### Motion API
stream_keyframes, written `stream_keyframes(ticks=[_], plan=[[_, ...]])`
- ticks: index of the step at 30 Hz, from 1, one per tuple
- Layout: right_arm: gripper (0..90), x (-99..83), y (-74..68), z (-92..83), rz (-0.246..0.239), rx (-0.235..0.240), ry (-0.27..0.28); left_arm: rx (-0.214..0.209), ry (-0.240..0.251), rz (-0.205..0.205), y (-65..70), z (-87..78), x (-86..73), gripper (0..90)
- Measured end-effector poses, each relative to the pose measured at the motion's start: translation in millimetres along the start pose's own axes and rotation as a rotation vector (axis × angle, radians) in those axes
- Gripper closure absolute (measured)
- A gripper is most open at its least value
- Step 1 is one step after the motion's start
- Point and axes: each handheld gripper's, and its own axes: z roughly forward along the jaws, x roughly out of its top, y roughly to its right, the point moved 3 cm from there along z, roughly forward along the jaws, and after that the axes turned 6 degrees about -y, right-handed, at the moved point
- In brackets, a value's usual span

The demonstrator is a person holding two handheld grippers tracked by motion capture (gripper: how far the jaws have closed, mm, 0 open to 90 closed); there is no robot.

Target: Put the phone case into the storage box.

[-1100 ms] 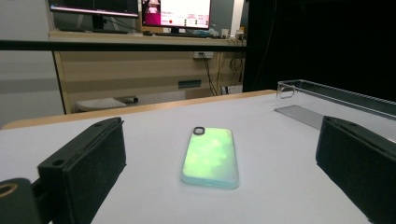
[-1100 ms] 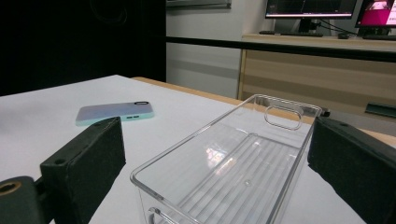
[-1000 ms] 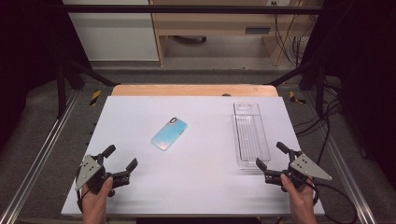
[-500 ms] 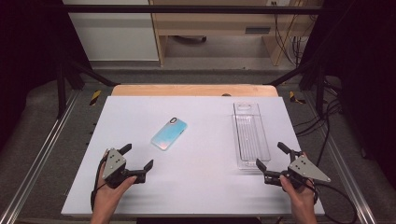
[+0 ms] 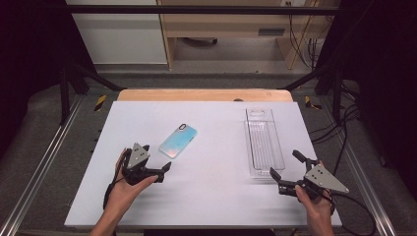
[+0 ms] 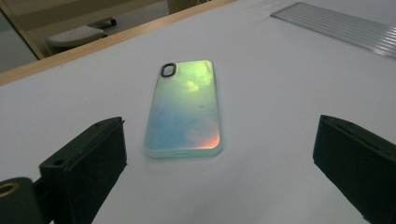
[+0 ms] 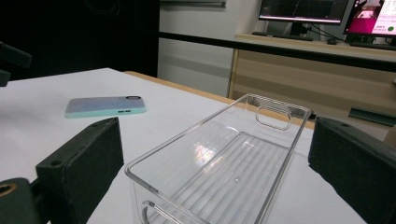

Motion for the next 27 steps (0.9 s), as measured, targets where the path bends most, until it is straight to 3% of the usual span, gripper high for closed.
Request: stream_keyframes(ticks=[13,21,25,27], plan=[[3.6,0.8,-0.8,-0.5,-0.004,-0.003,-0.001,-0.019,-0.129,0.065,-4.7,30.9,17.4,3.0],[3.8,0.7,-1.7,0.2,-0.019,-0.010,-0.008,-0.045,-0.194,0.066,-8.4,50.0,22.9,3.1],[3.8,0.3,-1.8,0.5,-0.017,-0.007,-0.013,-0.049,-0.217,0.094,-7.4,56.8,29.8,3.3],[3.7,0.4,-2.1,0.4,-0.019,-0.007,-0.014,-0.053,-0.230,0.089,-8.8,61.1,32.1,3.2]])
